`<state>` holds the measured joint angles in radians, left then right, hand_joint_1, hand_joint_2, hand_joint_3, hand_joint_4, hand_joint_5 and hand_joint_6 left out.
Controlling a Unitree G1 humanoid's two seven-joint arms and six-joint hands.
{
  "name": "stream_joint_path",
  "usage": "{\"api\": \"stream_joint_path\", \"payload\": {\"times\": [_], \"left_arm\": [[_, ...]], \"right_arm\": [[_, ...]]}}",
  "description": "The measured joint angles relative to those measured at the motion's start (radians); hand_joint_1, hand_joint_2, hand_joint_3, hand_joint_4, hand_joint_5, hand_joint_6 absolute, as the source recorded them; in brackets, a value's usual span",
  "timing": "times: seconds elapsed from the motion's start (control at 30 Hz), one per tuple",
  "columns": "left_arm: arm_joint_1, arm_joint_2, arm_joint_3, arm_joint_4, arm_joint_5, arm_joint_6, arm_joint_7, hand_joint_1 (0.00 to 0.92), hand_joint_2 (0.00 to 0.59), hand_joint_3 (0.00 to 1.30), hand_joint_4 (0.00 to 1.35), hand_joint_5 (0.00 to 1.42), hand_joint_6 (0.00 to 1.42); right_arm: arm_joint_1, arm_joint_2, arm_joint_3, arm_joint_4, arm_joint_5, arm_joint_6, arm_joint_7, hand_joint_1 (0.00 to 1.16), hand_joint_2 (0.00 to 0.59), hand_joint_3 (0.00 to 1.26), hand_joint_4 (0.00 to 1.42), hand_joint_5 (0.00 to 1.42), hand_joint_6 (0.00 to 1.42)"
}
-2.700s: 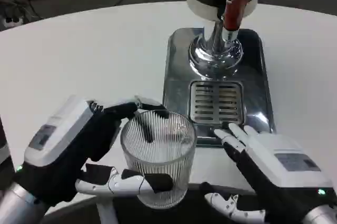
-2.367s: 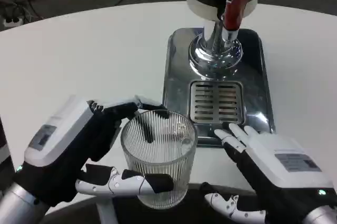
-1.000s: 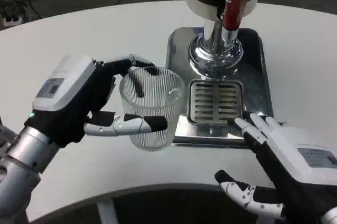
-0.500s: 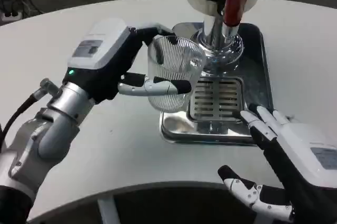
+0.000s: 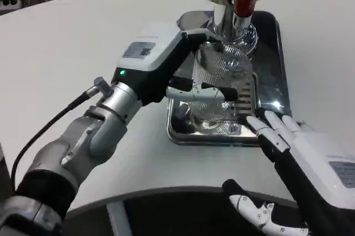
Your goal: Grasp the cup under the faucet to collect the drink, then remove the cup.
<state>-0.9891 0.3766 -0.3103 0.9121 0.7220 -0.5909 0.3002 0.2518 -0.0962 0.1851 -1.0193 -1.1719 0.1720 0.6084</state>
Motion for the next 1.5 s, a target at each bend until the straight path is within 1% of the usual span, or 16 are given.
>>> {"api": "stream_joint_path", "payload": {"times": [0.1,0.2,0.37,0.5,0.57,0.63,0.73,0.83,0.9,1.0,1.1,1.2,1.27,1.4,1.5], "left_arm": [[-0.004,-0.004,-0.019,0.004,0.003,0.005,0.021,0.512,0.205,1.05,1.21,1.42,1.42],[-0.006,-0.007,-0.032,0.005,0.028,0.015,0.051,0.512,0.205,1.05,1.21,1.41,1.42],[-0.014,-0.009,-0.060,0.005,0.045,0.045,0.095,0.512,0.205,1.05,1.19,1.40,1.42],[-0.025,-0.015,-0.078,0.005,0.074,0.089,0.136,0.505,0.197,1.01,1.13,1.34,1.41],[-0.028,-0.019,-0.092,0.006,0.076,0.101,0.151,0.495,0.191,0.92,1.03,1.27,1.39],[-0.033,-0.025,-0.099,0.009,0.076,0.111,0.155,0.480,0.177,0.85,0.96,1.23,1.36],[-0.042,-0.029,-0.104,0.015,0.075,0.126,0.155,0.460,0.174,0.73,0.85,1.15,1.34],[-0.045,-0.030,-0.104,0.019,0.071,0.128,0.155,0.423,0.171,0.60,0.70,1.05,1.28],[-0.045,-0.030,-0.104,0.020,0.071,0.128,0.155,0.405,0.168,0.54,0.65,1.01,1.26],[-0.045,-0.030,-0.104,0.022,0.069,0.135,0.152,0.352,0.157,0.46,0.57,0.96,1.24],[-0.045,-0.030,-0.104,0.032,0.065,0.136,0.142,0.289,0.138,0.33,0.44,0.81,1.17],[-0.046,-0.030,-0.104,0.042,0.064,0.136,0.130,0.241,0.122,0.23,0.34,0.71,1.10],[-0.046,-0.030,-0.104,0.044,0.058,0.136,0.126,0.217,0.118,0.19,0.32,0.69,1.08],[-0.046,-0.029,-0.103,0.044,0.038,0.134,0.125,0.196,0.112,0.11,0.27,0.65,1.06],[-0.046,-0.026,-0.103,0.044,0.028,0.131,0.106,0.189,0.109,0.07,0.23,0.64,1.03]], "right_arm": [[0.012,0.007,-0.002,-0.010,0.001,-0.010,0.002,0.37,0.375,0.10,0.00,0.00,0.00],[0.025,0.011,-0.018,-0.010,0.011,-0.030,0.002,0.37,0.375,0.10,0.00,0.00,0.00],[0.046,0.020,-0.058,-0.010,0.041,-0.068,0.002,0.37,0.375,0.10,0.00,0.00,0.00],[0.067,0.036,-0.098,-0.011,0.069,-0.104,0.002,0.37,0.375,0.10,0.00,0.00,0.00],[0.071,0.045,-0.116,-0.011,0.082,-0.118,0.002,0.37,0.375,0.10,0.00,0.00,0.00],[0.074,0.048,-0.132,-0.011,0.093,-0.129,0.004,0.37,0.375,0.10,0.00,0.00,0.00],[0.076,0.052,-0.154,-0.011,0.108,-0.143,0.007,0.37,0.375,0.10,0.00,0.00,0.00],[0.080,0.055,-0.170,-0.011,0.117,-0.153,0.014,0.37,0.375,0.10,0.00,0.00,0.00],[0.081,0.059,-0.177,-0.011,0.121,-0.155,0.018,0.37,0.375,0.10,0.00,0.00,0.00],[0.082,0.061,-0.180,-0.011,0.128,-0.155,0.022,0.37,0.375,0.10,0.00,0.00,0.00],[0.078,0.061,-0.181,-0.011,0.129,-0.155,0.029,0.37,0.375,0.10,0.00,0.00,0.00],[0.073,0.061,-0.180,-0.011,0.129,-0.155,0.038,0.37,0.375,0.10,0.00,0.00,0.00],[0.070,0.061,-0.178,-0.011,0.128,-0.154,0.043,0.37,0.375,0.10,0.00,0.00,0.00],[0.062,0.061,-0.165,-0.011,0.117,-0.150,0.054,0.37,0.375,0.10,0.00,0.00,0.00],[0.062,0.062,-0.157,-0.011,0.107,-0.146,0.056,0.37,0.375,0.10,0.00,0.00,0.00]]}}
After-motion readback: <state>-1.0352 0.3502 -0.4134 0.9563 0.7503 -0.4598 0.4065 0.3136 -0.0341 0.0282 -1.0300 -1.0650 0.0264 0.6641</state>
